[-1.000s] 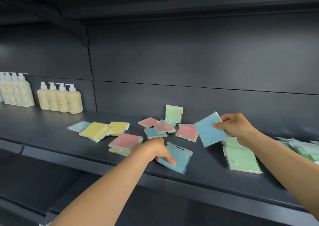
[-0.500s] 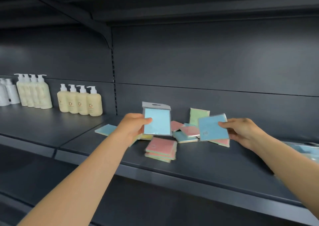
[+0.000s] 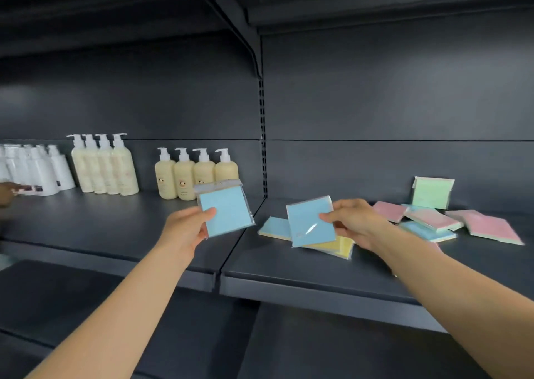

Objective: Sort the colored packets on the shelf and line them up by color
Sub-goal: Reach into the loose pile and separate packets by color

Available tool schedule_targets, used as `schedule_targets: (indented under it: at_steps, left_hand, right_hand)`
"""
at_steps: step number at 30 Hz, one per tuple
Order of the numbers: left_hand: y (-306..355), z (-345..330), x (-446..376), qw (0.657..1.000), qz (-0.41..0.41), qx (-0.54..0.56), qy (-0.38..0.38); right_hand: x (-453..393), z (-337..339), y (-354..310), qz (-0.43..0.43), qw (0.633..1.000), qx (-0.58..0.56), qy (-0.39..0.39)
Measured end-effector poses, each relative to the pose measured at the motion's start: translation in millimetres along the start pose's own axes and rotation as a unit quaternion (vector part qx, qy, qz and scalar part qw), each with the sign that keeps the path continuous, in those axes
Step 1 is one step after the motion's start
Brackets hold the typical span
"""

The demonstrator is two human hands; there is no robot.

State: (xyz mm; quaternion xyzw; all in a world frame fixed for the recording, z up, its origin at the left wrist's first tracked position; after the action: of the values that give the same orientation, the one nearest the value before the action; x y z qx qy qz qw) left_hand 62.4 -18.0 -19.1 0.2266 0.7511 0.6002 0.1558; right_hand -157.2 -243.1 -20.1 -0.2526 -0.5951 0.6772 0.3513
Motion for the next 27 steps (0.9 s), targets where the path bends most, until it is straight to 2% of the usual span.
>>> schedule_targets:
  at_steps: [3,7,9,12,17,19,21,24,27]
  left_hand:
    - [-3.2,14.1,-19.8,1.000,0.008,0.000,-0.016]
    - [-8.7,16.0,-48.5,0.999,0.020,0.011,-0.035]
    - [-11.8,12.5,-60.2,0.999,0.023,0.016,-0.040]
    - [-16.4,2.7,-75.2,0.998,0.030,0.014,-0.055]
    - [-15.4,-20.3,-97.0,0.997,0.033,0.011,-0.075]
    - [-15.3,-34.8,-101.0,0.995,0.034,0.008,-0.090]
    - [-17.0,-51.5,-99.5,0.994,0.034,0.003,-0.108]
    - [-22.1,-80.3,-84.8,0.989,0.035,-0.006,-0.145]
    - [-29.3,-108.9,-58.9,0.982,0.037,-0.012,-0.183]
  right_hand:
    - [-13.2,-39.9,0.7,-0.005,0.999,0.042,-0.025]
    - [-37.7,-72.2,2.2,0.003,0.980,0.199,-0.028]
    - [-50.7,-79.9,2.9,0.006,0.961,0.275,-0.035]
    - [-59.2,-84.9,-2.0,0.003,0.913,0.404,-0.049]
    - [-67.9,-83.8,-5.3,-0.021,0.864,0.496,-0.087]
    - [-71.1,-80.7,-9.9,-0.010,0.866,0.492,-0.087]
    - [-69.9,-72.1,-20.6,0.023,0.891,0.446,-0.078]
    - [-56.2,-57.9,-30.7,0.044,0.956,0.278,-0.084]
    - [-37.5,-41.7,-30.6,0.052,0.987,0.129,-0.074]
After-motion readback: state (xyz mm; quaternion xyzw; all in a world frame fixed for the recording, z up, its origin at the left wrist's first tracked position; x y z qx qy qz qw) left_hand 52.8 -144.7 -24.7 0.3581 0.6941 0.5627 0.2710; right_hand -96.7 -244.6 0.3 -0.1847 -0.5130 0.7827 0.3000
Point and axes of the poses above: each hand's wrist, its own x-axis away from the middle knuckle, its own z-axis out of the back of the hand, y = z × x, the point moved 9 cm from there along -x, towards the middle knuckle, and after that the axes turned 4 degrees about x, right-handed, at the moved point
